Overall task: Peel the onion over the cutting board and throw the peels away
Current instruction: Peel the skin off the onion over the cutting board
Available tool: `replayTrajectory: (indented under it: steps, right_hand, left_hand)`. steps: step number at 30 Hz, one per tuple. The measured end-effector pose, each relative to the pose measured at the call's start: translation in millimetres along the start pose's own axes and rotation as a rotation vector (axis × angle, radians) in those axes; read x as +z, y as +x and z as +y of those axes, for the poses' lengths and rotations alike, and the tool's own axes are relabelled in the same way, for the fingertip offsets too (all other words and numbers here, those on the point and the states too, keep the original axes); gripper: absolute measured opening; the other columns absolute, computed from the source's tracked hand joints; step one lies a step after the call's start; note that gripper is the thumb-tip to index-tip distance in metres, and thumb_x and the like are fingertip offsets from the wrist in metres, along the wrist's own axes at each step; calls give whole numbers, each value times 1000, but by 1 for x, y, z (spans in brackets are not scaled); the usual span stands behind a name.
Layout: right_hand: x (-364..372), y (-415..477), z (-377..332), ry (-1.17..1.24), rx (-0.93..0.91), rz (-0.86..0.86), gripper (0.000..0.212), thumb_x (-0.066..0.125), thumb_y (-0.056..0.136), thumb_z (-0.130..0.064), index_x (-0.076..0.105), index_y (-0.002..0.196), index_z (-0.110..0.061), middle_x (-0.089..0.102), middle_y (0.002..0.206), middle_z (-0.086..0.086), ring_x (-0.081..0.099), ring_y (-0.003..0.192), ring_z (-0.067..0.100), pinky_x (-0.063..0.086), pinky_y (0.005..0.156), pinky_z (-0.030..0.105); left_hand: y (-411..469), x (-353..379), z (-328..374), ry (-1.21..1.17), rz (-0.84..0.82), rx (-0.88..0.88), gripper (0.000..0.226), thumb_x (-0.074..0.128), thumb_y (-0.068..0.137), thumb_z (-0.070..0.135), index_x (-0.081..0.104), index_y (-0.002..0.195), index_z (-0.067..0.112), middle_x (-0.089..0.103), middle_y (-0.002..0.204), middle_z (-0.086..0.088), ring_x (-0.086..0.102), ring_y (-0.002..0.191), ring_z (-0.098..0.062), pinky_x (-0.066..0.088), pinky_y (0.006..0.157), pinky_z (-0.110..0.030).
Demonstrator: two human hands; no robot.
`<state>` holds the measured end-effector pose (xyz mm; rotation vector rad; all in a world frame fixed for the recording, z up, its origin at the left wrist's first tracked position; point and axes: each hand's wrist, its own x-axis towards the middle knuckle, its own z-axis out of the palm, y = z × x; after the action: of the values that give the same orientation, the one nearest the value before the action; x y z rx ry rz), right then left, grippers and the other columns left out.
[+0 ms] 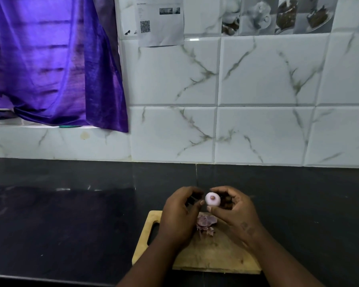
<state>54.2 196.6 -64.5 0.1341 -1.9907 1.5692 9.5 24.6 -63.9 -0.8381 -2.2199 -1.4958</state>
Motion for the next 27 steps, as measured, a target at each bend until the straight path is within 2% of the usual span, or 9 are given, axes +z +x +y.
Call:
replayTrajectory:
  steps: [3, 8, 13, 16, 18, 20, 23, 25, 27]
  right_hand:
    - [1, -2, -2, -46, -41, 11, 36, 90, 72, 1, 76, 100, -17, 75, 99, 1, 74, 88, 9, 61, 74, 21]
    - [6, -5, -3, -173, -115, -6, 35, 89, 71, -2, 80, 100, -21, 70, 98, -4, 72, 91, 13, 63, 77, 34]
    - [8, -7, -4, -289, -180, 25, 32, 86, 79, -10, 81, 108, -22, 65, 96, -7, 68, 89, 12, 59, 73, 34]
    - [9, -5, 0, -401, -199, 70, 36, 84, 82, -11, 78, 116, -20, 63, 98, -7, 66, 90, 8, 59, 74, 33]
    - [6, -4, 0, -294, -108, 103, 39, 83, 85, -12, 76, 122, -22, 68, 103, -8, 69, 94, 5, 60, 77, 23]
    - [2, -3, -5, -45, 20, 87, 37, 78, 90, -16, 73, 124, -27, 73, 113, -11, 71, 103, 0, 60, 82, 17]
    - [2, -2, -10, 186, 111, 29, 27, 69, 96, -16, 72, 121, -25, 77, 114, -6, 74, 106, 9, 61, 84, 22]
    - [3, -2, -9, 179, 122, -17, 22, 65, 99, -16, 72, 118, -25, 78, 112, -2, 74, 106, 15, 61, 85, 27]
    - [4, -2, -8, 165, 141, -43, 20, 62, 101, -17, 72, 116, -25, 79, 111, -2, 74, 106, 17, 59, 89, 32]
  left_hand:
    - [-1, -1, 2, 3, -26, 78, 21, 79, 92, 15, 80, 109, 28, 74, 104, 17, 70, 99, -3, 59, 83, -19]
    - [1, 0, -1, -8, 42, 71, 12, 84, 87, 10, 81, 88, 22, 74, 89, 13, 71, 88, -6, 57, 73, -17]
    - [1, 0, -1, -17, 21, 64, 18, 75, 94, 7, 75, 93, 25, 71, 93, 12, 68, 91, -8, 57, 76, -22]
    - [1, 2, -3, -97, 49, -20, 20, 65, 102, 13, 67, 92, 29, 67, 91, 8, 64, 86, -9, 56, 75, -29]
    - [2, 2, -7, -143, 89, -72, 21, 57, 108, 21, 65, 89, 28, 66, 87, 5, 63, 82, -12, 56, 75, -41]
    - [2, 1, -7, -118, 72, -83, 22, 51, 111, 28, 67, 97, 28, 69, 92, 6, 65, 89, -11, 58, 80, -43]
    - [2, 2, -1, -90, -70, -74, 22, 54, 110, 28, 67, 126, 33, 71, 119, 17, 65, 112, 1, 58, 96, -32]
    - [1, 2, 1, -61, -93, -50, 26, 64, 104, 26, 68, 128, 36, 71, 120, 21, 64, 113, 5, 58, 96, -25]
    - [-1, 0, 4, -32, -32, -2, 29, 75, 97, 21, 72, 123, 34, 74, 114, 20, 66, 109, 5, 57, 91, -17]
